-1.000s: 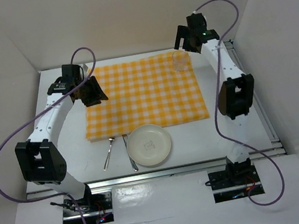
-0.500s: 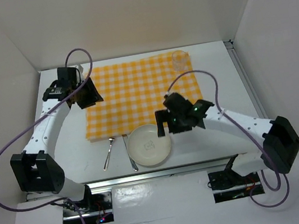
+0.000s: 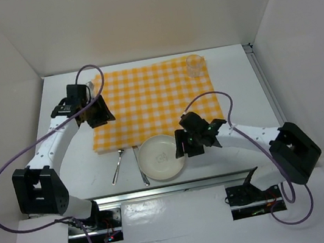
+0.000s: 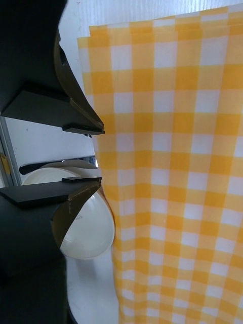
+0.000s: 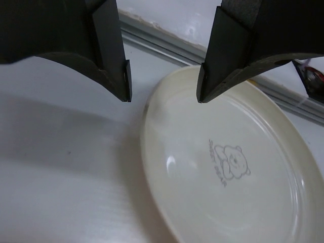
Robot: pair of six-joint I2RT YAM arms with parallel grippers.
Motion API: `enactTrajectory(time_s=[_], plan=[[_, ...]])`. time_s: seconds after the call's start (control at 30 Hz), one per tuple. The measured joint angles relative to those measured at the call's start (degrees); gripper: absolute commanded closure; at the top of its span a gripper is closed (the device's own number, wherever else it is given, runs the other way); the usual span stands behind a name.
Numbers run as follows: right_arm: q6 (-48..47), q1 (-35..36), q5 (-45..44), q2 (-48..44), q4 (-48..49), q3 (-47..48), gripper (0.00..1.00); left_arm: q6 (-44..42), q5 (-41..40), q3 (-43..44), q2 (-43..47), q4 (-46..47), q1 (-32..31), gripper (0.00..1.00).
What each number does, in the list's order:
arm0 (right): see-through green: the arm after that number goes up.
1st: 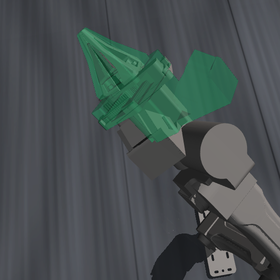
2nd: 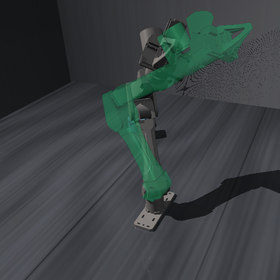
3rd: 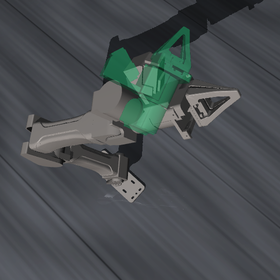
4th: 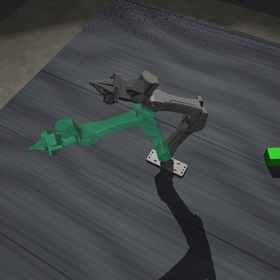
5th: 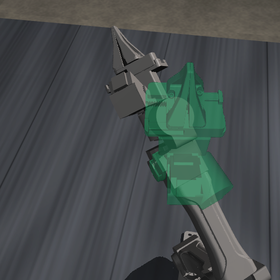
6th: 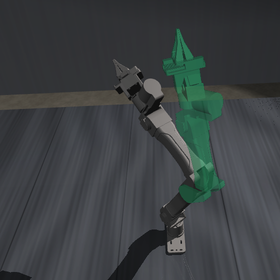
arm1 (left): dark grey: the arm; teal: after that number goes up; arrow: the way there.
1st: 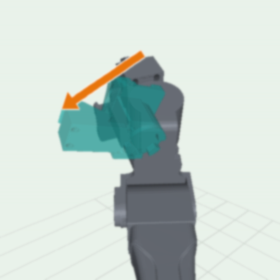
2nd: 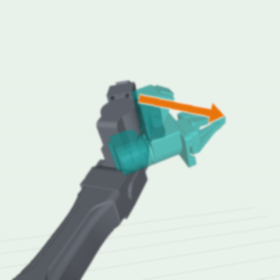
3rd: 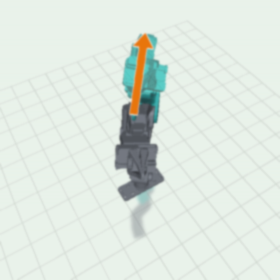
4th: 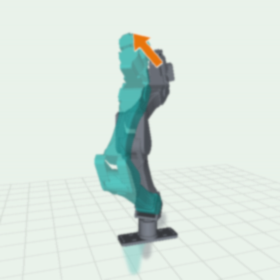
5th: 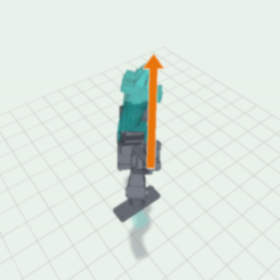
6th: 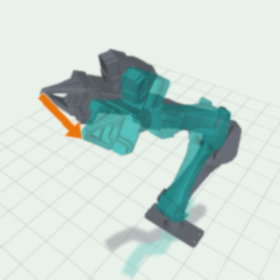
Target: Set the dinner table for one person
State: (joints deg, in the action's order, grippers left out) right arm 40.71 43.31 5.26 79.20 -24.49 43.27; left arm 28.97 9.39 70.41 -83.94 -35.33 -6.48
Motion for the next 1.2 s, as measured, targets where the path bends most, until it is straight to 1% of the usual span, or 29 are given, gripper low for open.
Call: enactTrajectory(time_s=[0.07,0.2,0.27,0.3,0.4,0.43,0.5,0.6,0.73,0.83,0.9,1.0,1.07,1.2], plan=[[-0.07,-2.05,0.94,0.33,2.36,-0.68,0.32,0.09,1.05,-1.22,0.94,0.63,0.00,0.45],[-0.07,-3.85,1.38,2.95,5.68,-0.72,0.32,0.22,3.13,-1.99,1.68,1.75,-0.13,0.45],[-0.07,-3.82,1.70,4.87,7.28,-0.72,0.38,0.24,3.72,-2.14,1.68,2.29,-0.26,0.45],[-0.07,-3.82,1.90,5.95,8.00,-0.72,0.49,0.28,3.96,-2.19,1.70,2.38,-0.35,0.45],[-0.48,-3.82,2.49,8.46,8.85,-0.42,0.72,0.76,4.44,-2.19,1.75,2.54,-0.44,0.45],[-0.68,-3.82,2.25,8.79,8.55,-0.04,0.86,1.01,4.50,-2.19,1.79,2.58,-0.44,0.45],[-1.38,-3.85,2.01,8.79,8.02,0.76,0.99,1.14,4.48,-2.19,1.95,2.56,-0.44,0.45],[-2.91,-3.82,0.13,7.39,4.72,3.65,1.00,1.20,4.44,-2.67,2.51,2.86,-0.44,0.45],[-5.33,-3.89,-2.38,1.25,-3.17,8.57,1.00,1.29,3.82,-4.72,4.26,2.95,-0.44,0.45],[-7.19,-5.62,-2.73,-3.10,-7.63,14.03,1.00,1.51,3.21,-4.85,4.76,2.97,-0.44,0.45],[-8.48,-9.09,-1.70,-2.73,-8.07,19.15,1.00,1.70,2.91,-4.85,5.16,3.15,-0.44,0.45],[-9.92,-14.03,-1.64,3.32,-6.84,26.64,1.00,2.36,2.25,-5.01,5.95,3.17,-0.44,0.45],[-10.67,-16.59,-1.90,11.39,-5.68,32.87,1.00,2.97,0.96,-5.29,6.69,2.75,-0.72,0.48],[-11.63,-19.26,-2.36,28.15,-3.41,44.17,1.00,4.33,-1.75,-7.69,9.27,1.49,-1.68,0.48]])
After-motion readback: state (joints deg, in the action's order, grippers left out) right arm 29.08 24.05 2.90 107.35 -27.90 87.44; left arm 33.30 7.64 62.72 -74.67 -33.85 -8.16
